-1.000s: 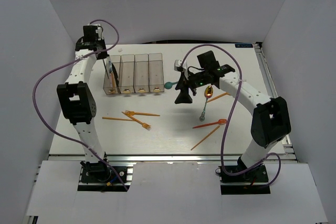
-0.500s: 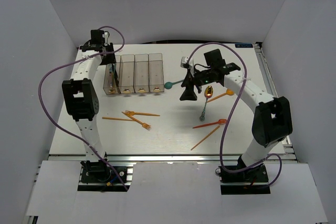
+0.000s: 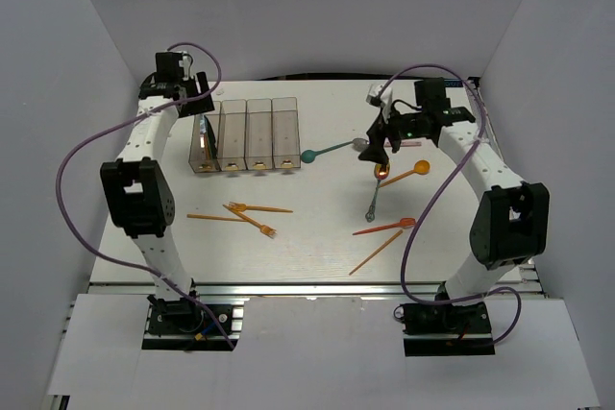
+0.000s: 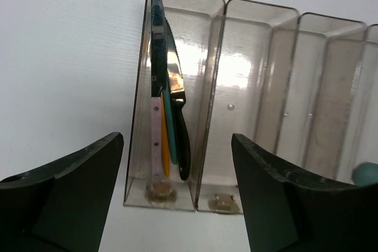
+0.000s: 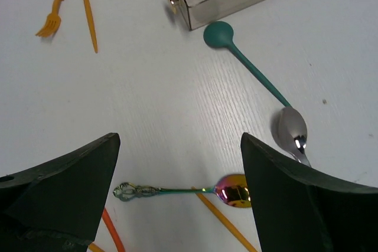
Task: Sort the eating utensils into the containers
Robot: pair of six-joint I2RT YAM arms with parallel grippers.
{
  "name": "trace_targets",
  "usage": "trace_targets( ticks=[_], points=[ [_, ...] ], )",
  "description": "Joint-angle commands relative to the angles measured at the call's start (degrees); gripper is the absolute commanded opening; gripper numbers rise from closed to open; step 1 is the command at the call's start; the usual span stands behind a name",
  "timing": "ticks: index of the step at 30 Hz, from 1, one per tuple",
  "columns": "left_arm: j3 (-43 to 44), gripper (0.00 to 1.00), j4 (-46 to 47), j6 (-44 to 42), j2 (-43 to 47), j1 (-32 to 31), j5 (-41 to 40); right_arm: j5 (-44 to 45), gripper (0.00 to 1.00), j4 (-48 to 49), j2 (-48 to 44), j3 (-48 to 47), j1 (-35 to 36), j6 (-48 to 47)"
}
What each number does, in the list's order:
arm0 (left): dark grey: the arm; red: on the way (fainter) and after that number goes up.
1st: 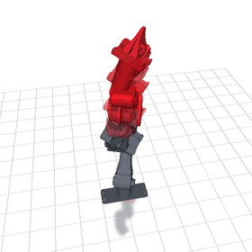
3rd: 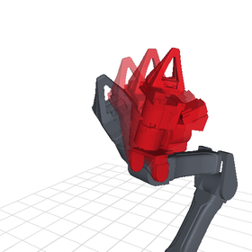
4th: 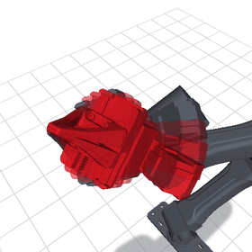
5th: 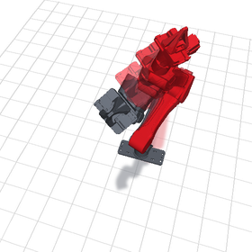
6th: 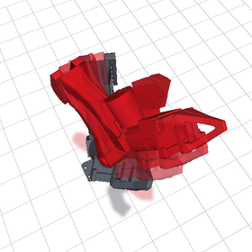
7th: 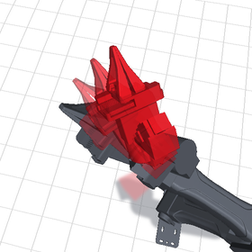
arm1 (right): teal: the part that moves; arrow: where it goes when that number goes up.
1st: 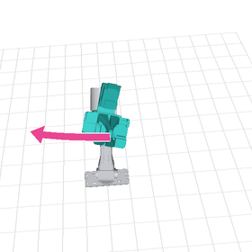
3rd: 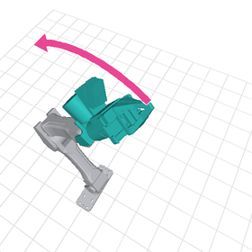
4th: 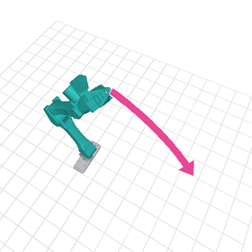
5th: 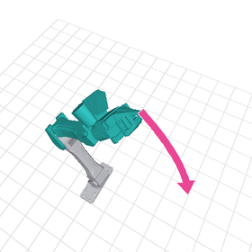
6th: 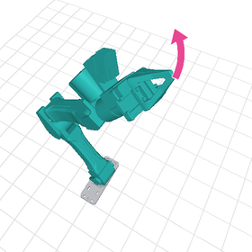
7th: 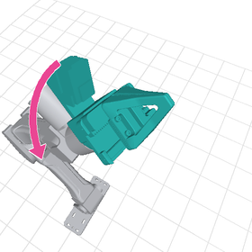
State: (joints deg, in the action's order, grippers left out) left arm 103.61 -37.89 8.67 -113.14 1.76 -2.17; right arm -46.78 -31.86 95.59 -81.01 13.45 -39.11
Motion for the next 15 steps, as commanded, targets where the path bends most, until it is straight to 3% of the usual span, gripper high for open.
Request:
trace_targets(
  ticks=[1, 6, 15],
  points=[
    [-4.36, 0.85, 1.41, 1.70, 11.07, 0.09, 1.99, -0.14, 0.89, 3.83, -1.65, 0.77, -2.90, -3.76],
    [-13.95, 0.86, 3.78, 3.72, 20.31, 0.09, 5.24, -7.71, 0.89, -20.39, 6.09, -11.35, -5.19, -19.40],
    [-35.04, 0.84, 8.79, 7.15, 39.65, 0.09, 17.63, -4.28, 0.89, -16.04, 4.25, -5.65, -5.19, -16.87]
  ],
)
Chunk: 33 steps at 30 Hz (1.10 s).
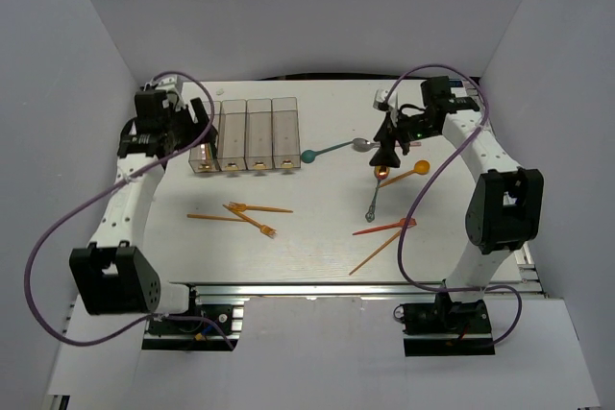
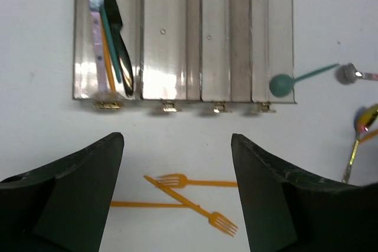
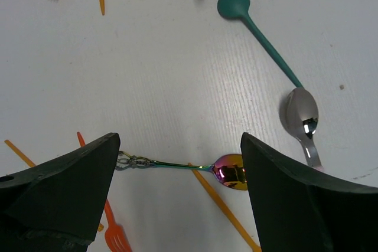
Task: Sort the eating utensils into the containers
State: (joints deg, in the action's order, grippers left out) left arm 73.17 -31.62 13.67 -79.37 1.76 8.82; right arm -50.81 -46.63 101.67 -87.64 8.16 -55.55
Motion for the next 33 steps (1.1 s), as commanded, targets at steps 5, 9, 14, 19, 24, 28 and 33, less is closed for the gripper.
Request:
trace_targets(
  ticks=[5, 9, 14, 19, 24, 28, 33],
  points=[
    [-18.89, 0.83, 7.00, 9.07, 15.63, 0.09, 14.27, -1.22, 0.89, -0.66, -2.87, 4.40, 0.19, 2.36],
    [-29.38, 0.78, 9.73, 18.04, 20.30, 0.09, 18.25, -1.66, 0.89, 1.98, -3.93, 6.95, 0.19, 4.74],
    [-38.17, 0.68, 10.79, 26.13, 22.42, -0.26, 19.83, -2.01, 0.89, 4.61, -4.20, 9.23, 0.71, 7.55],
    [-40.64, 0.54, 10.70, 30.01, 19.88, -3.25, 16.15, -1.93, 0.89, 8.92, -5.34, 12.04, 2.46, 11.86],
    [-40.48, 0.56, 7.37, 35.44, 15.93, -4.13, 6.84, -1.22, 0.89, 11.47, -6.83, 13.89, 3.96, 13.36],
    [-36.61, 0.59, 3.41, 38.18, 9.51, -4.13, 2.17, -0.70, 0.89, 12.09, -7.36, 14.60, 4.05, 13.63],
    [-33.09, 0.62, 3.49, 39.24, 7.83, -4.13, -1.25, 0.35, 0.89, 12.26, -7.80, 15.04, 4.05, 13.62]
  ],
)
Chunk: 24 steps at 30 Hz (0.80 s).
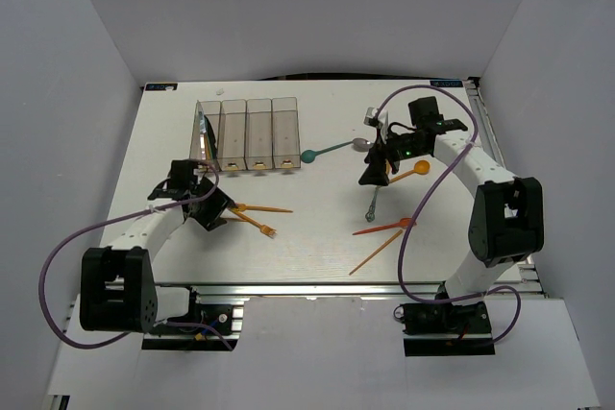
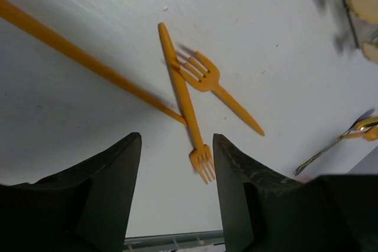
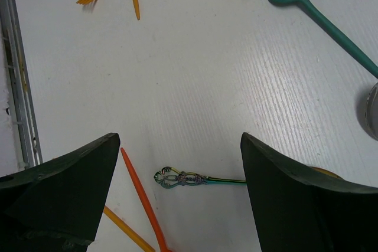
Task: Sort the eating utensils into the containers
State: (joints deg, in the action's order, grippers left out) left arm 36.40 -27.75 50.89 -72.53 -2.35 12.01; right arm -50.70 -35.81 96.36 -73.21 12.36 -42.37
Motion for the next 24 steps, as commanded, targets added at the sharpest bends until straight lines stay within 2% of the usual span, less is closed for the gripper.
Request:
trace_targets(
  ticks=[1, 6, 11, 22, 24],
  points=[
    [4.02, 0.63, -0.81, 2.28, 0.90, -0.02, -5.15, 0.42, 0.89, 1.45, -2.58, 0.61, -0.14, 0.45],
    [5.78, 0.67, -6.51, 7.35, -2.43, -0.02, -10.24, 1.48, 0.89, 1.97, -2.84, 0.96, -0.14, 0.71],
    [6.13, 0.69, -9.61, 10.71, -6.47, 0.33, -11.22, 1.57, 0.89, 2.24, -2.67, 1.05, -0.14, 0.97],
    [14.48, 0.69, -11.97, 10.63, -15.70, 2.00, -11.22, 1.83, 0.89, 2.59, -2.40, 1.14, -0.14, 1.41],
    [16.24, 0.69, -13.72, 10.72, -18.68, 2.26, -13.14, 2.00, 0.89, 2.77, -2.58, 1.40, -0.14, 1.50]
  ],
)
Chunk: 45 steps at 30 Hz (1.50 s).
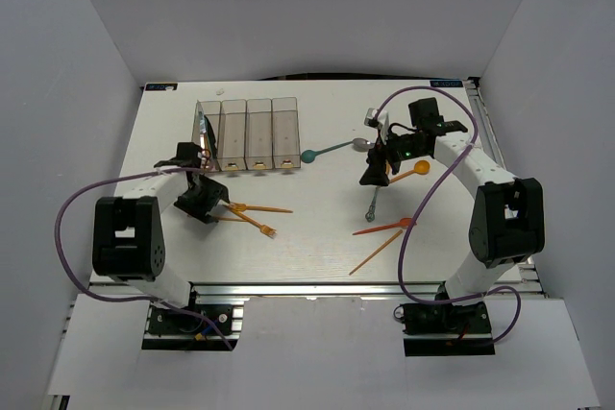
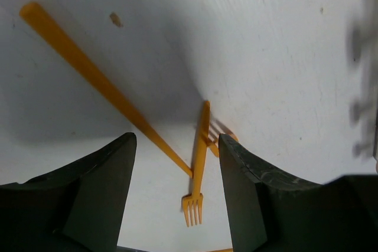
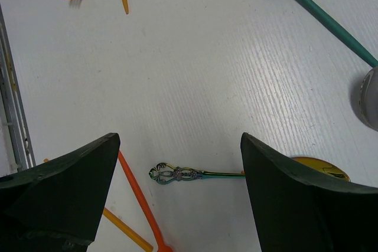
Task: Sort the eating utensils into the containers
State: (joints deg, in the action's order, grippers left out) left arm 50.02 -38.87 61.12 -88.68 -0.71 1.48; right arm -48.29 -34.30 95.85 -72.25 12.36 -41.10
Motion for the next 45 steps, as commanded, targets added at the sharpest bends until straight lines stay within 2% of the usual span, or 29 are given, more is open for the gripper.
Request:
trace_targets(
  ticks=[1, 5, 16, 24, 38, 41, 45],
  points=[
    [3.24, 0.69, -3.39, 0.40, -3.59, 0.62, -2.70, -0.40, 0.89, 1.26, -2.16, 0.53, -0.14, 0.23],
    [4.56, 0.67, -6.39, 0.40, -6.94, 0.62, -2.79, 0.22, 0.89, 1.52, -2.43, 1.06, -0.14, 0.23],
    [1.92, 0.64, -7.71, 1.63, -1.24, 0.62, -7.18, -0.13, 0.89, 2.05, -2.07, 1.23, -0.23, 0.50],
    [0.70, 0.66, -8.24, 0.49, 1.58, 5.98, -8.77, -0.40, 0.89, 1.70, -2.34, 1.32, -0.23, 0.23],
    [2.62, 0.64, -5.34, -2.76, -5.71, 6.95, -6.57, -0.66, 0.89, 1.78, -2.86, 1.93, -0.23, 0.06],
    [2.80, 0.59, -5.16, -2.94, -7.11, 6.95, -6.75, -0.75, 0.89, 1.96, -2.87, 2.29, -0.23, 0.23],
    [2.28, 0.36, -4.90, -3.38, -8.17, 6.86, -6.57, -0.84, 0.89, 2.14, -3.04, 2.55, -0.23, 0.41]
  ],
)
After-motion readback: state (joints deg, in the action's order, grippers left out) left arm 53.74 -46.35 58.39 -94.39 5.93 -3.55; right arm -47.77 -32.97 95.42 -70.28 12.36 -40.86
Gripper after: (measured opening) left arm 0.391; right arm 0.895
